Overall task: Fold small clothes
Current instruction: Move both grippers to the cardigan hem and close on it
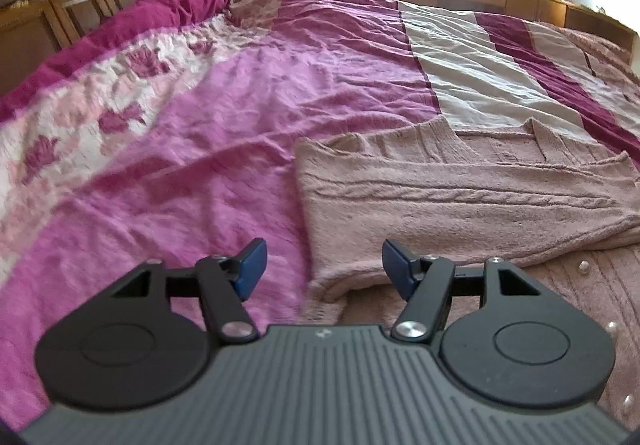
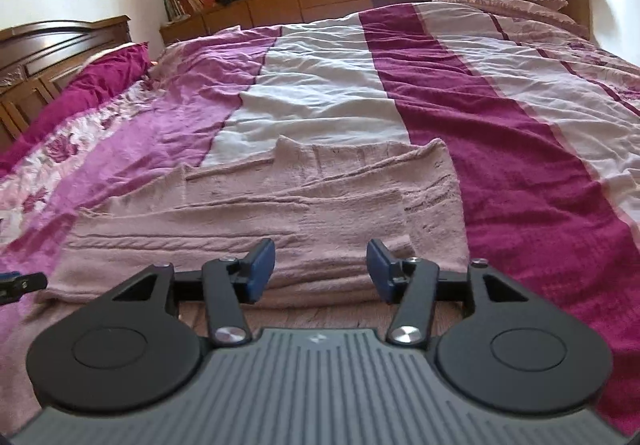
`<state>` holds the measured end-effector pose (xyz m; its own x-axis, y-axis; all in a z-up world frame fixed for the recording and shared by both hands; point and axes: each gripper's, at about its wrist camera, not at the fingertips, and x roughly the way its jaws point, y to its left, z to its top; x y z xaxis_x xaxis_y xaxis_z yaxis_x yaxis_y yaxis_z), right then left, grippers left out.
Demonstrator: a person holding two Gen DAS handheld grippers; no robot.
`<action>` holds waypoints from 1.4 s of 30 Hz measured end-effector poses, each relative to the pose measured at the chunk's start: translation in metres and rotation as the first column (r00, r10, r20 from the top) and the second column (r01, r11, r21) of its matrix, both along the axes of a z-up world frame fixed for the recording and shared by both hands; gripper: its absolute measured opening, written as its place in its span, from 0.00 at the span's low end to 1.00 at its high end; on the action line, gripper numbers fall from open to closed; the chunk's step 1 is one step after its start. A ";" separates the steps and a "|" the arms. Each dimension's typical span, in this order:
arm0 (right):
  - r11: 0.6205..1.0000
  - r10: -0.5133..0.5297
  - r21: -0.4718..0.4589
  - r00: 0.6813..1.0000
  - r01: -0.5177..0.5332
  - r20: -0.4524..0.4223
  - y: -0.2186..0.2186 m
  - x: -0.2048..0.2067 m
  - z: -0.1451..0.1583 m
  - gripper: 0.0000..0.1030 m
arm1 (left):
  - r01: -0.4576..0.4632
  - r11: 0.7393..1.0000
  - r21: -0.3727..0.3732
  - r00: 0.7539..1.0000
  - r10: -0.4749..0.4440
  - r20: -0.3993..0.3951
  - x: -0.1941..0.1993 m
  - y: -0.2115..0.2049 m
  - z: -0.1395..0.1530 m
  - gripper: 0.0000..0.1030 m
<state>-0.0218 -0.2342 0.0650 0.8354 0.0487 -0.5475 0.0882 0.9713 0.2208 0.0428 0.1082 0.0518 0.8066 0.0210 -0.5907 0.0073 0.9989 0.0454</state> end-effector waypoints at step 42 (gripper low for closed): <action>0.997 -0.015 0.065 0.977 0.029 -0.214 -0.062 -0.183 -0.002 0.75 | 0.132 0.987 -0.095 0.918 -0.157 -0.364 -0.121 0.019 -0.017 0.64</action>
